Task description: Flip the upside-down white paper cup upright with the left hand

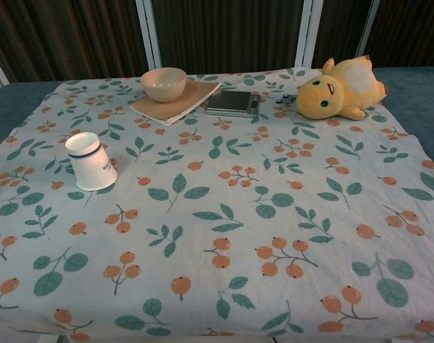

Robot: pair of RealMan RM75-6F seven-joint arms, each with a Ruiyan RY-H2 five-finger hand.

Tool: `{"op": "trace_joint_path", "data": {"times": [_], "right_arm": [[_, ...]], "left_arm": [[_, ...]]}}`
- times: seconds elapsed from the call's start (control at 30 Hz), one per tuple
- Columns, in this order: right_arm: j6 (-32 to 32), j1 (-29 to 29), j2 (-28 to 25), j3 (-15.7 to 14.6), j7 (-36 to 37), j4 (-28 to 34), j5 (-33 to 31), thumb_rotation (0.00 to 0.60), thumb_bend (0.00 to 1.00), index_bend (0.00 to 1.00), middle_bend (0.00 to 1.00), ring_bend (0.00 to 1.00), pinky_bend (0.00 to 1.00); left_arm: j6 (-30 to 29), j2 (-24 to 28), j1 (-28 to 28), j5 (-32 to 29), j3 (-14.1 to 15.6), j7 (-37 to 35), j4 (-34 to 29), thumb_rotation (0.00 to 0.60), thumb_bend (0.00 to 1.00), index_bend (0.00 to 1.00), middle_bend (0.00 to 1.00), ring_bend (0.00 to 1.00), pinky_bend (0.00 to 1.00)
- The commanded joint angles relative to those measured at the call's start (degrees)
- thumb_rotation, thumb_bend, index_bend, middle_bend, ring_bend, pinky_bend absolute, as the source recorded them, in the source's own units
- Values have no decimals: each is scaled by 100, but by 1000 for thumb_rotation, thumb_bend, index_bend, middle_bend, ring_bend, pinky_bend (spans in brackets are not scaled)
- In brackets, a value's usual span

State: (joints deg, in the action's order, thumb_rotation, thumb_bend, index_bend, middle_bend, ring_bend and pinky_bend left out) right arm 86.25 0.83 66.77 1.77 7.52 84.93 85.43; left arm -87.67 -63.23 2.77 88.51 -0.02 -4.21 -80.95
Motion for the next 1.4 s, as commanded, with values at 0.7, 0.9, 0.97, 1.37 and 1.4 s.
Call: {"op": "trace_joint_path", "data": {"times": [0.7, 0.9, 0.97, 1.37, 1.4], "right_arm": [[-181, -216, -112, 22, -235, 133, 180, 600, 138, 0, 0, 0, 0], [-299, -335, -188, 67, -365, 308, 168, 600, 137, 0, 0, 0, 0], [-348, -338, -176, 45, -358, 292, 140, 600, 137, 0, 0, 0, 0], [-357, -240, -164, 25, -126, 76, -64, 600, 137, 0, 0, 0, 0], [-377, -237, -155, 18, -116, 57, -82, 600, 137, 0, 0, 0, 0]], "left_arm": [[959, 476, 1098, 406, -398, 424, -1075, 584, 337, 0, 0, 0, 0], [3089, 448, 2646, -668, -1110, 2325, -1942, 600, 329, 0, 0, 0, 0], [3508, 243, 2948, -1225, -1192, 2802, -1882, 600, 329, 0, 0, 0, 0], [4468, -380, 4060, -3243, -1056, 4078, -1595, 600, 316, 0, 0, 0, 0], [4508, -398, 4152, -3364, -1022, 4144, -1608, 600, 315, 0, 0, 0, 0]]}}
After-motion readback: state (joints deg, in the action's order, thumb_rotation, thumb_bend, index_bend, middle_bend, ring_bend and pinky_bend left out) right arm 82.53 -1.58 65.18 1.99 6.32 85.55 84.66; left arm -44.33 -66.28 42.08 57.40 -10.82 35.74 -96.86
